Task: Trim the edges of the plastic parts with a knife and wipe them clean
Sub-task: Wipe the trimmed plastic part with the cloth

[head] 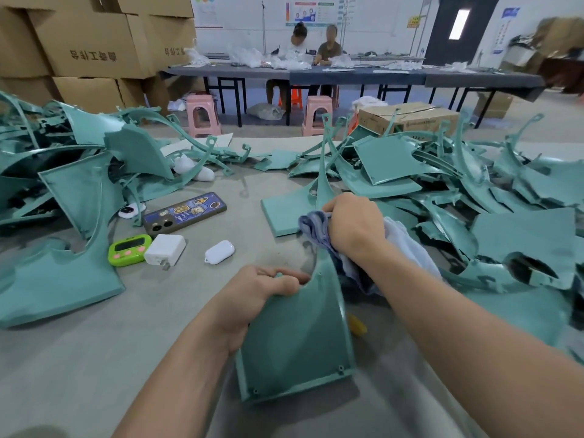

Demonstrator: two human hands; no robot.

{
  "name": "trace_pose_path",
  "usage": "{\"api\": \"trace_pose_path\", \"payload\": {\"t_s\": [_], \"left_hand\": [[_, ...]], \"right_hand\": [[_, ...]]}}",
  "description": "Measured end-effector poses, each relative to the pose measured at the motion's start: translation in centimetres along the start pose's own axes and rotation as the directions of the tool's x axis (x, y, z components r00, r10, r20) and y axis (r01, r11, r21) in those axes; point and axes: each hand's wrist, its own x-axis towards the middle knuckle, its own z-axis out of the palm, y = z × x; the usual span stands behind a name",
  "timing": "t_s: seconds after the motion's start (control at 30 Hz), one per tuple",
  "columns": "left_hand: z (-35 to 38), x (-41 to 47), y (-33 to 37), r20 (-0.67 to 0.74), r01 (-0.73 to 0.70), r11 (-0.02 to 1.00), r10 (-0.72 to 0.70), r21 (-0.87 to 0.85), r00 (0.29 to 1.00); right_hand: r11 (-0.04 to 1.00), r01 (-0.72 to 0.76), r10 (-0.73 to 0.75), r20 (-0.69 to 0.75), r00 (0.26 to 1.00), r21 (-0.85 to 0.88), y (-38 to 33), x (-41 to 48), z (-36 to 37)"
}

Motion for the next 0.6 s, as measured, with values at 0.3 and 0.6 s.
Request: {"api": "trace_pose_path", "payload": {"t_s": [0.3,0.6], "left_hand": [[-1.3,0.4,1.2,-0.278,-0.159,0.932,0.066,-0.326,0.958],[-1.3,-0.4,1.3,-0.359,-0.280,0.891,0.146,-0.357,0.922]], "right_hand": [[0.897,0.030,-0.005,0.057,0.998,-0.442,1.6,-6.0,-2.5],[0.740,0.001,0.046,-0.053,0.998,0.672,-3.0,-9.3,-1.3]]}}
